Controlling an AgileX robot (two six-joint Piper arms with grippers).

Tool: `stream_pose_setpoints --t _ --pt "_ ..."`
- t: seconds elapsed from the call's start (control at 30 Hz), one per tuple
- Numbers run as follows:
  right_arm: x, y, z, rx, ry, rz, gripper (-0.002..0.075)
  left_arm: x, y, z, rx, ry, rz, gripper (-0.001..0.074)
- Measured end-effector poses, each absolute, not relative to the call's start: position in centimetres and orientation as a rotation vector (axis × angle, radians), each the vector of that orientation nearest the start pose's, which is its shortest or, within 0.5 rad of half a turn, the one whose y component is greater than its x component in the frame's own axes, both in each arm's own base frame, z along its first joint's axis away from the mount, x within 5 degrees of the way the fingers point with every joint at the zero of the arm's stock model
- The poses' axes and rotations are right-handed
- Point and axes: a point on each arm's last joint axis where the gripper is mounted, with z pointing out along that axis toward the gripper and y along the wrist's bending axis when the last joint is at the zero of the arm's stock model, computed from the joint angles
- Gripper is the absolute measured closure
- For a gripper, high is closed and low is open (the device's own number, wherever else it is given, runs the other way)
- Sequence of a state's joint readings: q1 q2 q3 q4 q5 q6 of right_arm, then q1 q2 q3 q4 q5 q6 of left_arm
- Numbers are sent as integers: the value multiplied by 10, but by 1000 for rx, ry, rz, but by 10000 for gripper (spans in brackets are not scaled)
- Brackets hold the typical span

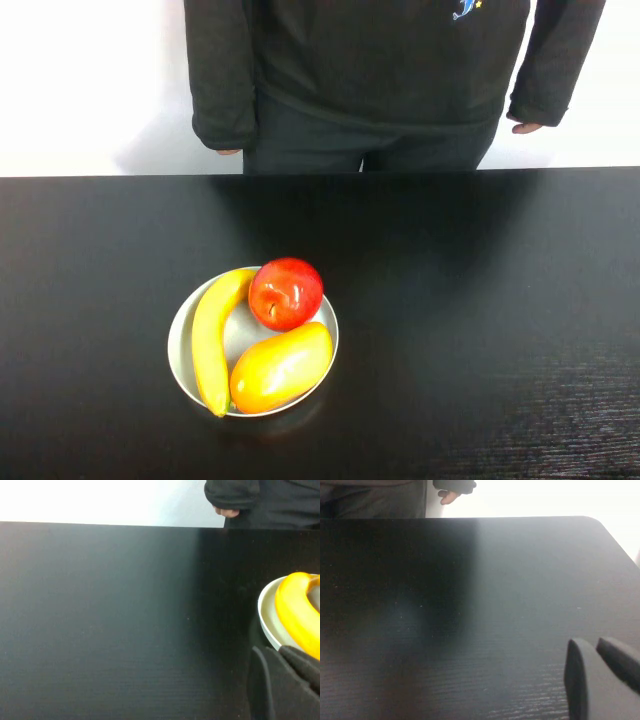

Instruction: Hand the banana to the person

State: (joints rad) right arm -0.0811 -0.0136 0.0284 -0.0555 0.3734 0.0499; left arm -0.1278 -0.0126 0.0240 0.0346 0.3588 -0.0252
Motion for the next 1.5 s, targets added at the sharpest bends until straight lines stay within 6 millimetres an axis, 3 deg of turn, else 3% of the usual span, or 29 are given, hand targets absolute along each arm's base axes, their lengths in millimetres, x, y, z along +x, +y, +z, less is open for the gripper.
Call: stream_pose_setpoints --t 1.23,1.33,1.5 --pt "52 -6 171 88 1870 -76 733 53 -6 174 112 1846 -76 738" --pt "52 -6 171 88 1870 -76 733 53 -7 175 10 1830 -178 738" --pt "52 -6 171 88 1870 -76 733 55 -10 187 -312 1697 -511 738"
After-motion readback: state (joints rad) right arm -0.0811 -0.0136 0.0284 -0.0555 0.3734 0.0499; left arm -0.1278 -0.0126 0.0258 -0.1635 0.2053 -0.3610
